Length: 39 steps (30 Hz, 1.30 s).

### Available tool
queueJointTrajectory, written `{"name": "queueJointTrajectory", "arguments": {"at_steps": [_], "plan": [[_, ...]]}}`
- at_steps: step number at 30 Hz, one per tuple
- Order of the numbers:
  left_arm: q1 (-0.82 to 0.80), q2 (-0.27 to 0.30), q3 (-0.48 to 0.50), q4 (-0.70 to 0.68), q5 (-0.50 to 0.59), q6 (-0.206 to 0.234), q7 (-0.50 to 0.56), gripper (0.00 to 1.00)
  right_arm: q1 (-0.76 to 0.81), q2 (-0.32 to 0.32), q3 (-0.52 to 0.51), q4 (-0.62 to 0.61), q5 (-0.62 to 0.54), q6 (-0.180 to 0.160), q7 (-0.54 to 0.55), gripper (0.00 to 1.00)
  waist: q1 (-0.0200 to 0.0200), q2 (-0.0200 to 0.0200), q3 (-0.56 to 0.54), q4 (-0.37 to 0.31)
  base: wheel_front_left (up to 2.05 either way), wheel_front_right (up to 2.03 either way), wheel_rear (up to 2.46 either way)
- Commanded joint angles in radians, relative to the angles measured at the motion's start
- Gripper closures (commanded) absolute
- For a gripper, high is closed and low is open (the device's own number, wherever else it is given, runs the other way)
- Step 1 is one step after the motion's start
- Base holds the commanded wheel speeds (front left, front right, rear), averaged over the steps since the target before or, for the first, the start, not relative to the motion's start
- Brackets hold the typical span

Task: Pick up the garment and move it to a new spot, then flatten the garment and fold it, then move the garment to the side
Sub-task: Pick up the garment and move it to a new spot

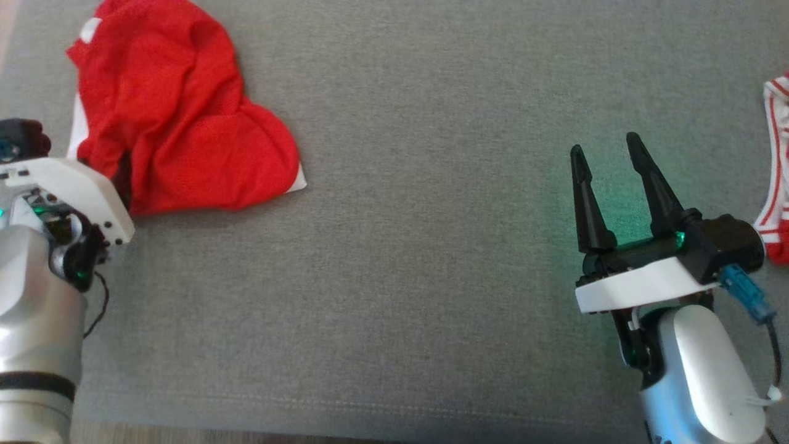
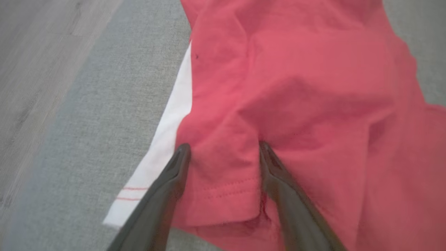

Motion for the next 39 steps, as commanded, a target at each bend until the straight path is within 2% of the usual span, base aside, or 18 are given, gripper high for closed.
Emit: {"name": "queueJointTrajectory", "arguments": {"at_steps": [1,10,11,12,18,26,33,39], "plan": [[-0.054,0.065,0.013,0.002,0.001,0.001,0.01,0.0,-0.02,-0.001,0.026,-0.038,-0.005,0.002,-0.001,0.0,-0.0002,0.0,0.013,-0.016,0.0,0.0,0.0],[-0.106,0.075,-0.026,0.122,-0.006,0.001,0.049,0.0,-0.021,-0.001,0.022,-0.042,0.002,0.002,-0.008,0.0,-0.0002,0.0,0.026,-0.038,0.0,0.0,0.0],[-0.11,0.069,-0.036,0.14,-0.022,0.001,0.057,0.86,-0.022,-0.001,0.022,-0.041,0.003,0.002,-0.009,0.0,-0.0002,0.0,0.026,-0.04,0.0,0.0,0.0],[-0.112,0.069,-0.042,0.145,-0.029,0.001,0.055,1.0,-0.022,-0.001,0.022,-0.04,0.003,0.002,-0.009,0.0,-0.0002,0.0,0.026,-0.04,0.0,0.0,0.0],[-0.128,0.077,-0.045,0.129,-0.071,0.0,-0.071,1.0,-0.023,-0.001,0.018,-0.03,0.01,0.002,-0.015,0.0,-0.0002,0.0,0.001,-0.037,0.0,0.0,0.0],[-0.121,0.078,-0.05,0.04,-0.137,0.0,-0.207,1.0,-0.009,-0.001,0.026,0.008,0.036,0.002,-0.033,0.0,-0.0002,0.0,-0.079,-0.029,0.0,0.0,0.0],[-0.091,0.077,-0.038,-0.087,-0.181,0.003,-0.255,1.0,0.009,-0.001,0.028,0.041,0.066,0.002,-0.051,0.0,-0.0002,0.0,-0.164,-0.038,0.0,0.0,0.0],[-0.041,0.075,-0.019,-0.271,-0.201,0.042,-0.249,1.0,0.024,-0.001,0.03,0.062,0.088,0.002,-0.064,0.0,-0.0002,0.0,-0.216,-0.058,0.0,0.0,0.0]]}}
